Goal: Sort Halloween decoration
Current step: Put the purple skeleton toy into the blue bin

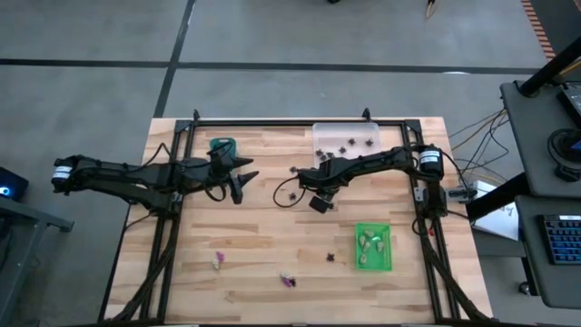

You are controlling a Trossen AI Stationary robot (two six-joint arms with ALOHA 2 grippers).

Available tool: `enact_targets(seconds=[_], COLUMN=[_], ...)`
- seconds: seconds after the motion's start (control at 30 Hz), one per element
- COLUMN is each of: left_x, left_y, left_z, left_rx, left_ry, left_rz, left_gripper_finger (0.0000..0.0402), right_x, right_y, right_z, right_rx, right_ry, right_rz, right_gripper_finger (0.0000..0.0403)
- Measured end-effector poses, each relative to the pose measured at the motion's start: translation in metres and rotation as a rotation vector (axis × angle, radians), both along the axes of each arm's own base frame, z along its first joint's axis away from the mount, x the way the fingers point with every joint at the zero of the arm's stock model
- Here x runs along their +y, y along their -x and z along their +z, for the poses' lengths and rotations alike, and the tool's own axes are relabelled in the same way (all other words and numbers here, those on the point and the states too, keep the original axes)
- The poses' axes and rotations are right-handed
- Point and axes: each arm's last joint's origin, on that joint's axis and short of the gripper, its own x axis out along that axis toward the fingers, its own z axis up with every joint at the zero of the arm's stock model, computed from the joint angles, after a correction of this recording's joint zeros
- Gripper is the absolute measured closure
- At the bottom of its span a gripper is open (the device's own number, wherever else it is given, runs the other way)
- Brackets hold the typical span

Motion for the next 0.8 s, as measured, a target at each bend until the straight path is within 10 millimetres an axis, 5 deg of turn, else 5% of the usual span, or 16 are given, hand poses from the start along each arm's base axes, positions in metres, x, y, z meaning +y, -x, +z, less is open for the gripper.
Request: enact_targets(seconds=[0.4, 0.67, 0.8], left_x=[0.000, 0.000, 0.000], left_y=[0.000, 0.000, -0.001], left_z=[0.000, 0.002, 0.011], left_rx=[-0.001, -0.015, -0.039], left_ry=[-0.006, -0.007, -0.025], left_rz=[-0.002, -0.002, -0.007], left_gripper_finger=[0.0210, 0.0210, 0.0210], right_x=[0.001, 0.001, 0.002], right_y=[-0.001, -0.002, -0.003], right_z=[0.000, 0.006, 0.026], right_rx=[-0.011, -0.022, -0.060], right_ry=[-0.033, -0.041, -0.047], right_rz=[0.026, 0.054, 0.085], right_gripper_finger=[0.0387, 0.0394, 0.0394])
